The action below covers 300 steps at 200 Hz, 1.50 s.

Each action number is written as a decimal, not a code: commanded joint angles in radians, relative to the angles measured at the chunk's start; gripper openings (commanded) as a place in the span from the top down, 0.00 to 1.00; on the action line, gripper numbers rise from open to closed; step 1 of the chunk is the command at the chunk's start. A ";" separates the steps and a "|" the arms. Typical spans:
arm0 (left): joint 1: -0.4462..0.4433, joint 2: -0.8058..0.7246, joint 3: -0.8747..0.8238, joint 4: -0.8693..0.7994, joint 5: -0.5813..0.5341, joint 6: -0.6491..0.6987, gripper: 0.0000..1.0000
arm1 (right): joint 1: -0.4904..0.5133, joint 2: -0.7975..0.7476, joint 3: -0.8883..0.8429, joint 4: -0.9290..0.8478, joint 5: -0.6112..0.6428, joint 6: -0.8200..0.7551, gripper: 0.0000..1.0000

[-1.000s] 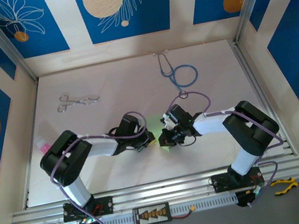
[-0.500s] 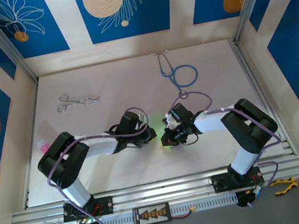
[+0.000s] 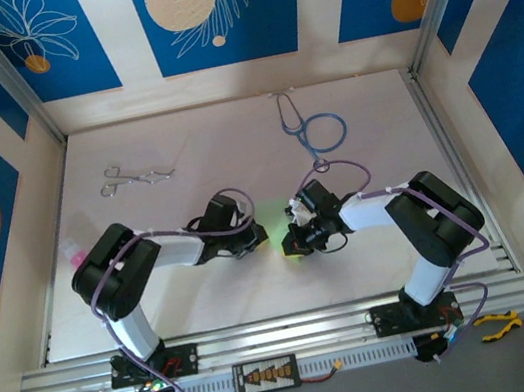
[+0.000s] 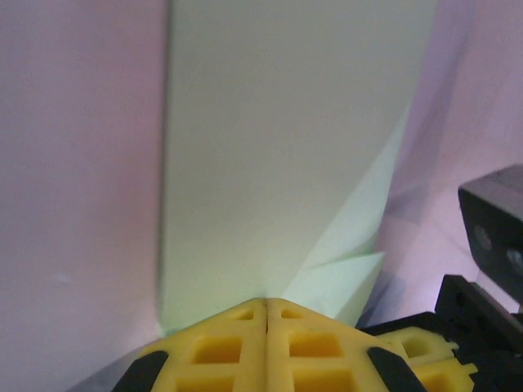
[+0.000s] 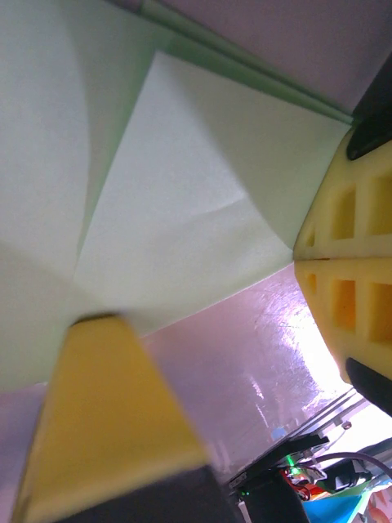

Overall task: Fold a paper plane with a square sheet of paper (pick it up from the middle)
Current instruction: Third fold the triangle at the center of the table.

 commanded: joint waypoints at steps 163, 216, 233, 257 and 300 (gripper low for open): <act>-0.013 -0.015 0.058 -0.041 0.077 0.100 0.95 | -0.003 0.036 0.003 -0.096 0.025 -0.022 1.00; 0.013 0.039 0.014 -0.091 -0.003 0.039 1.00 | -0.002 -0.003 0.058 -0.136 -0.012 -0.042 1.00; 0.013 0.036 -0.002 -0.077 0.002 0.033 1.00 | 0.010 -0.015 0.090 -0.116 -0.057 -0.038 1.00; 0.014 0.036 -0.010 -0.069 0.008 0.030 1.00 | 0.039 0.012 0.153 -0.114 -0.040 -0.033 1.00; 0.013 0.033 -0.006 -0.069 0.012 0.030 1.00 | 0.050 0.120 0.212 -0.095 0.036 0.009 1.00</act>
